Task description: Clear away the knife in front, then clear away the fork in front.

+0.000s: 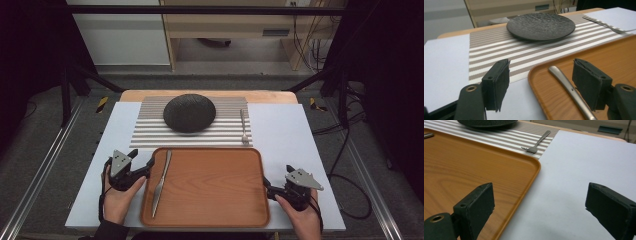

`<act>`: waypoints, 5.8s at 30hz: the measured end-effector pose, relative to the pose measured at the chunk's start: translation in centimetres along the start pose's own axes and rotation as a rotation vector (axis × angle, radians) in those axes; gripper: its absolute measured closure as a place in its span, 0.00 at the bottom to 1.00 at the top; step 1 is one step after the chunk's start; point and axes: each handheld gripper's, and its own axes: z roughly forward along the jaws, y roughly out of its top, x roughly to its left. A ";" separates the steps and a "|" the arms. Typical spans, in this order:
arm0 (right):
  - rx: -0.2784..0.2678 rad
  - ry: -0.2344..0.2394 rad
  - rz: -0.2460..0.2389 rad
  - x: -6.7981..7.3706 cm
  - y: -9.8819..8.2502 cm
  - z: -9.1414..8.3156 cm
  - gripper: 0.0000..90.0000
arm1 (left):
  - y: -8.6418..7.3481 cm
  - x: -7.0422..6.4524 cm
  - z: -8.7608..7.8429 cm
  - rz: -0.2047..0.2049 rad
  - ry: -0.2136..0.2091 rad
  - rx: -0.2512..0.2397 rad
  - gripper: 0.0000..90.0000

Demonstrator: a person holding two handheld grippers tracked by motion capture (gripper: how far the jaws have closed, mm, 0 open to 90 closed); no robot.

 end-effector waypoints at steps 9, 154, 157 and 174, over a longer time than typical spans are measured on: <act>-0.010 0.001 0.007 0.2 0.0 -0.4 0.09 | -0.3 1.8 -0.9 -0.067 0.035 -0.040 0.17; 0.361 0.054 0.025 -2.5 9.9 22.1 0.89 | -1.9 4.5 -4.1 -0.084 -0.024 -0.090 0.07; 0.355 0.051 0.028 -2.4 9.9 22.2 0.90 | -1.9 4.5 -4.1 -0.083 -0.024 -0.090 0.07; 0.333 0.034 0.053 -2.4 9.8 22.4 0.93 | -1.9 4.4 -4.0 -0.075 -0.029 -0.082 0.07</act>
